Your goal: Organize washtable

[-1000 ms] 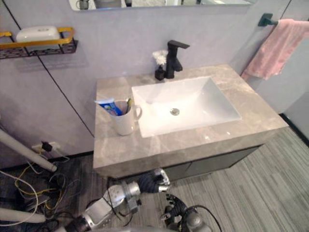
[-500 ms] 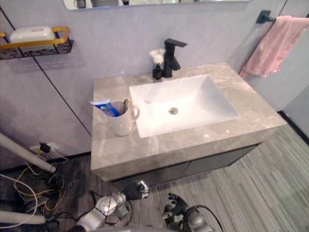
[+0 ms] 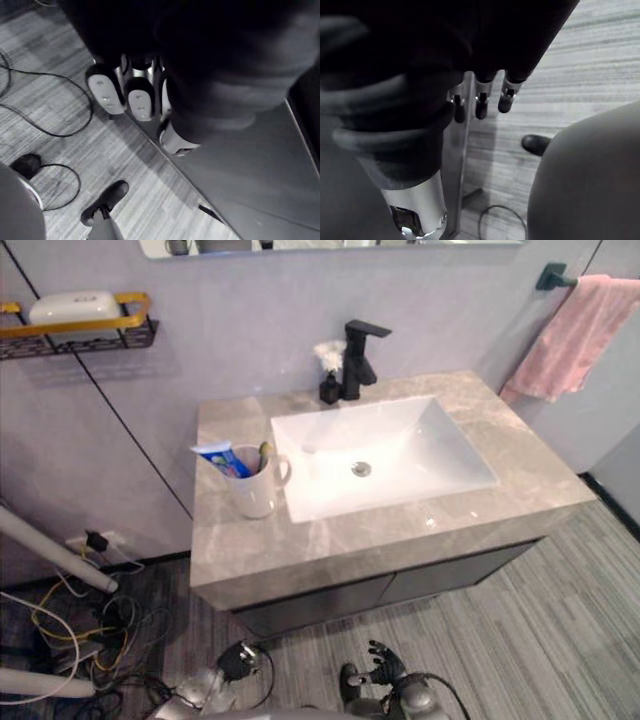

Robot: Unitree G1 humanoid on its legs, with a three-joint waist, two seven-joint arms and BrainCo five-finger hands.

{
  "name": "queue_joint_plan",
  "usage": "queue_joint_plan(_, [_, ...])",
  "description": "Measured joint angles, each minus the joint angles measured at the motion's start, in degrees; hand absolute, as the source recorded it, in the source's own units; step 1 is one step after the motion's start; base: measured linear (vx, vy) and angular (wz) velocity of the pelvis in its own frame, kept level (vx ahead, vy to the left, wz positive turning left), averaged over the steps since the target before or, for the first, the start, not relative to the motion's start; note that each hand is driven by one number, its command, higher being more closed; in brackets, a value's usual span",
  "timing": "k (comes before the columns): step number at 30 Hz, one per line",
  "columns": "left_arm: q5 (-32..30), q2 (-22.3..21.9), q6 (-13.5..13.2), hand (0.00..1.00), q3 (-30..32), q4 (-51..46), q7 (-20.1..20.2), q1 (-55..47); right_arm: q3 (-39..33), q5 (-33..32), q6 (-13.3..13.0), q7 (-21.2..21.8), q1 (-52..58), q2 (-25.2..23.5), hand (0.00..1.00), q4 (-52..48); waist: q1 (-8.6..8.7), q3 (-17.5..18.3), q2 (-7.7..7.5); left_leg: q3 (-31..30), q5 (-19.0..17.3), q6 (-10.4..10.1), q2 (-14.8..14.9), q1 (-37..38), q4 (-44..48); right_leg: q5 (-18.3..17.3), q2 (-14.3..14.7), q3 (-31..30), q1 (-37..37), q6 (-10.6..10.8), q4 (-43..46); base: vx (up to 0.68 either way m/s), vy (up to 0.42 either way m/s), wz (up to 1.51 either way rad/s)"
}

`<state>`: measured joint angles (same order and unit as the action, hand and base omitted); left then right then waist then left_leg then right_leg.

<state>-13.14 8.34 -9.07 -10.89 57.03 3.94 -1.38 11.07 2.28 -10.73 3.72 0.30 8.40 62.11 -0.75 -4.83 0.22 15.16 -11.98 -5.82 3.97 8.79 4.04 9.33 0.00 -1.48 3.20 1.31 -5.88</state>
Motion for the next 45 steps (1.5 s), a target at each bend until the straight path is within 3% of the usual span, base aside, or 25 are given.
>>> queue_joint_plan(7, [0.14, -1.62, 1.35, 1.00, 7.07, 2.34, -2.85, -1.01, -4.60, -1.94, 0.49, 0.20, 0.14, -0.85, 0.00, 2.12, -0.17, -0.80, -0.11, -1.60, 0.01, -0.01, 0.14, 0.31, -0.07, -0.44, -0.22, 1.64, -1.08, -0.03, -0.01, 0.00, 0.006, 0.12])
queue_joint_plan(16, [1.69, -3.09, 2.39, 1.00, 13.80, 4.37, -2.94, -0.94, -13.66, -4.07, 2.10, 0.15, 0.25, -1.88, 0.00, 4.23, -0.15, -0.98, 0.16, -3.56, 0.03, -0.05, 0.45, -0.05, -0.44, -1.37, -0.29, 3.76, -1.46, 0.03, -0.01, 0.01, 0.001, 0.11])
queue_joint_plan(17, [1.88, -3.11, 2.43, 0.00, 13.84, 4.40, -2.98, -0.95, -14.49, -4.14, 2.24, 0.14, 0.23, -1.96, 0.00, 4.34, -0.15, -1.01, 0.22, -3.78, 0.03, -0.05, 0.49, -0.02, -0.49, -1.46, -0.29, 4.02, -1.58, 0.01, -0.01, 0.01, -0.003, 0.22])
queue_joint_plan(27, [9.11, -4.70, 4.27, 0.00, 19.99, 6.08, -2.68, -1.04, -21.66, -4.94, 3.94, 0.27, -0.05, -3.47, 0.00, 5.82, -0.32, -1.15, 0.70, -5.68, 0.35, -0.49, 0.92, 0.07, -0.91, -2.30, -0.18, 6.08, -2.04, -0.19, 0.17, 0.03, -0.008, 0.10])
queue_joint_plan(45, [8.41, -5.96, 4.81, 0.00, 19.17, 7.79, -1.53, 0.42, -24.57, -3.83, 5.11, 1.40, -0.54, -3.61, 0.00, 6.27, -0.13, -1.75, 1.85, -7.22, 0.55, -0.76, 1.30, 0.05, -1.48, -2.74, -0.03, 7.62, -2.87, -0.32, -0.04, -0.02, -0.003, 0.04])
